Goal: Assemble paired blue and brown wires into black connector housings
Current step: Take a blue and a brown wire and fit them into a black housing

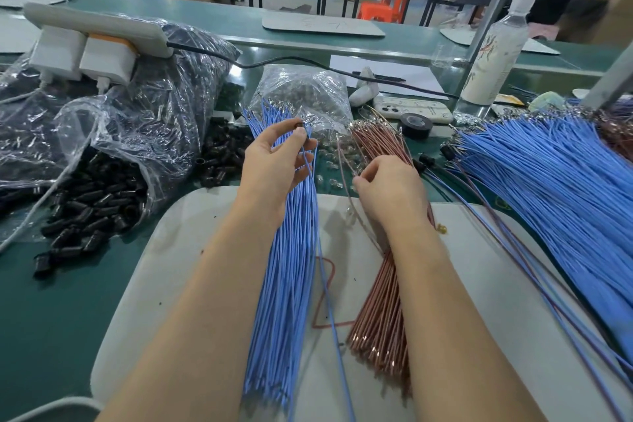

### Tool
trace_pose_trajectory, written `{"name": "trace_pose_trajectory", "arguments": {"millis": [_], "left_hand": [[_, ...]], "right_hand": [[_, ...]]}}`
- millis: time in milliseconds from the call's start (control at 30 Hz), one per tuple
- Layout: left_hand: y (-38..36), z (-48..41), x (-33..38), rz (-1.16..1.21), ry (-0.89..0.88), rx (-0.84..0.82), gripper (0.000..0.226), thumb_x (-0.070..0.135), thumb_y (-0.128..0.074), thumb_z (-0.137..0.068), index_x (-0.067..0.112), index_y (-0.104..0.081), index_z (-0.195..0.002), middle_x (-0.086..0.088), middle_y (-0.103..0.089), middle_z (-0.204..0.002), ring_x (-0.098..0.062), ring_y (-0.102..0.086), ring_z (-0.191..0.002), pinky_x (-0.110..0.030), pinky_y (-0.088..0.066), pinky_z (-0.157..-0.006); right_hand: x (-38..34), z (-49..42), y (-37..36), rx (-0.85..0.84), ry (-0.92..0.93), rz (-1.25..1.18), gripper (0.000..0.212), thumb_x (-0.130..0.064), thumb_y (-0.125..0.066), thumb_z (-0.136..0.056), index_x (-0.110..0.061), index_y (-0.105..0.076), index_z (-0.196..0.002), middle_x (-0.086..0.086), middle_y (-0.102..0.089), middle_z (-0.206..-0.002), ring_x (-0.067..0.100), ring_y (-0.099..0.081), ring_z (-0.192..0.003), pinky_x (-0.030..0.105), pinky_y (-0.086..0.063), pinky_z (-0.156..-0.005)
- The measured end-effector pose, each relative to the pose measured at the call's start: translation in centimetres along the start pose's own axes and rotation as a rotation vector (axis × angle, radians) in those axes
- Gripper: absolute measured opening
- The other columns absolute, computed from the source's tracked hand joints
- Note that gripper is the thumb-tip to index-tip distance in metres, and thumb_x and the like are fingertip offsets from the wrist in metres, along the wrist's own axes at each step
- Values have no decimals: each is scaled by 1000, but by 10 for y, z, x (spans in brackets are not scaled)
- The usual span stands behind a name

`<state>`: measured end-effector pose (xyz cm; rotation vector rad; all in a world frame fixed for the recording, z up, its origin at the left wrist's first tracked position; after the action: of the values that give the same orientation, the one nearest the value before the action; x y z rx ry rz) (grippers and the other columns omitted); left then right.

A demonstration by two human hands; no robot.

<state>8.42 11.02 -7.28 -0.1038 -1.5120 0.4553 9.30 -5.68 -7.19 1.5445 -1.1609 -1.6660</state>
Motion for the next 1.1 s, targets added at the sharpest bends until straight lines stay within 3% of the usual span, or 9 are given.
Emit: {"name": "trace_pose_trajectory", "arguments": {"millis": [67,133,267,367,467,733,833,933,1100], "left_hand": [[-2,-1,-2,19,30,-32,9,17,-60,-92,23,-62,-98,5,-71,-72,-5,-58,-59,-17,-48,-53],[-7,-1,-4,67,93,-116,6,14,-60,-91,16,-64,-95,3,-72,-74,-5,-58,-61,-15,-49,-53],[-23,9,-8,67,202,-384,7,12,-64,-82,10,-66,-89,-3,-73,-83,-7,-63,-64,-18,-54,-61],[-35,21,-13,19,259,-578,17,16,-70,-68,14,-65,-84,-2,-70,-82,-10,-64,-65,-21,-54,-63],[-40,28,-19,-89,261,-634,12,15,-70,-73,13,-65,-84,2,-65,-72,-9,-63,-64,-20,-53,-62],[-31,18,-18,-225,191,-480,7,14,-58,-92,14,-63,-87,-2,-74,-89,-4,-63,-66,-16,-51,-61],[-32,16,-13,-100,165,-450,7,11,-59,-90,12,-65,-87,-1,-72,-83,-5,-63,-64,-17,-52,-62],[-27,10,-3,128,121,-393,10,9,-55,-91,5,-64,-93,-3,-72,-85,-5,-63,-63,-18,-54,-62],[-17,3,2,269,84,-304,13,9,-52,-93,5,-65,-93,-3,-72,-89,-4,-62,-64,-15,-53,-62]], "right_hand": [[0,-1,10,107,45,-198,12,-29,-60,-91,-19,-62,-85,1,-66,-91,17,-61,-83,32,-51,-73],[2,-2,22,181,60,-443,13,-28,-60,-91,-22,-59,-79,-2,-67,-82,5,-60,-70,23,-48,-64],[7,-4,26,124,-13,-938,11,-19,-55,-96,-18,-54,-85,-3,-65,-63,1,-48,-40,19,-39,-47],[1,-2,25,77,-20,-1230,11,-7,-51,-97,-12,-48,-87,7,-64,-71,8,-58,-45,19,-47,-46],[-6,-1,24,0,12,-1425,12,0,-50,-95,-8,-51,-88,11,-63,-78,14,-66,-57,20,-53,-54],[8,-4,29,178,-12,-1251,15,-4,-50,-96,-17,-57,-92,2,-62,-70,5,-57,-49,19,-50,-51],[-1,-3,17,-44,-29,-1273,11,-12,-50,-98,-12,-59,-93,7,-64,-75,10,-61,-55,20,-54,-56],[-10,4,6,-267,-8,-1008,25,-24,-49,-99,-8,-65,-88,4,-68,-78,9,-59,-57,20,-51,-54],[-29,27,-9,-685,162,-833,6,-12,-59,-93,-12,-64,-90,3,-73,-80,7,-58,-54,17,-48,-51]]}}
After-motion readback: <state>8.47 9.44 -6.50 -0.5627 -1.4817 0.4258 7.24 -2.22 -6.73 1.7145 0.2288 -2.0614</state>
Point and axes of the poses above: each hand's wrist, its own z-axis away from the middle knuckle, its own y-axis out of the back of the hand, x = y × z, the point moved 6 cm from there along -z, towards the middle knuckle
